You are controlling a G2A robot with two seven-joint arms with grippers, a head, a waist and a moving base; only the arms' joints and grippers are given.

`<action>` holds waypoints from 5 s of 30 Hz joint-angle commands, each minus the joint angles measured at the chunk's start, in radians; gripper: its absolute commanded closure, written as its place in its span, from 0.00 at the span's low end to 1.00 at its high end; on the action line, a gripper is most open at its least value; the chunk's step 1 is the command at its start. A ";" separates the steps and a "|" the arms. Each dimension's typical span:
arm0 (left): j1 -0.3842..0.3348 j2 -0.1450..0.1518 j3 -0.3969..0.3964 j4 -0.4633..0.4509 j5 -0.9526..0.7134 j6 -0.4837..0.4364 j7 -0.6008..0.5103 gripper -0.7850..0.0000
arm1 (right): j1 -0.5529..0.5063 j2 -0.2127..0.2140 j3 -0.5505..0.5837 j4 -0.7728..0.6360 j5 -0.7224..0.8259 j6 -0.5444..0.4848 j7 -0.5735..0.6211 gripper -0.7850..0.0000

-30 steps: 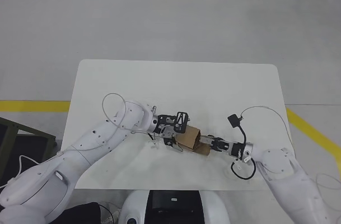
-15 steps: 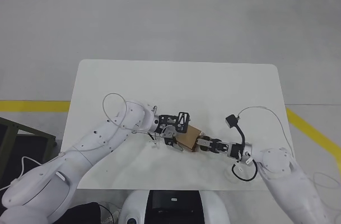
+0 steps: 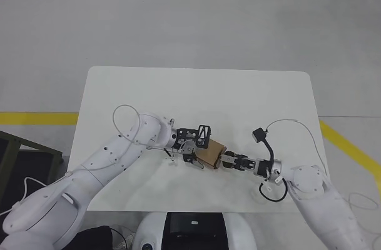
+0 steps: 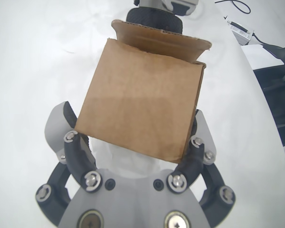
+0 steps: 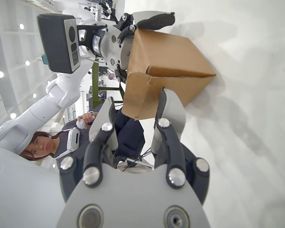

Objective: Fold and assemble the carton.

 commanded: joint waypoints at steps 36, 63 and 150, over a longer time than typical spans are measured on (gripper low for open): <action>0.029 0.017 -0.034 -0.037 -0.004 0.000 -0.042 0.00 | -0.008 -0.002 -0.008 -0.005 -0.101 0.079 -0.084 0.75; 0.045 0.025 -0.050 -0.064 0.006 0.000 -0.058 0.00 | 0.005 -0.007 -0.029 -0.070 -0.161 0.139 -0.102 0.75; 0.321 0.287 -0.484 -0.275 -0.033 0.000 0.239 0.00 | -0.147 0.020 0.138 -0.181 -0.176 -0.086 -0.156 0.00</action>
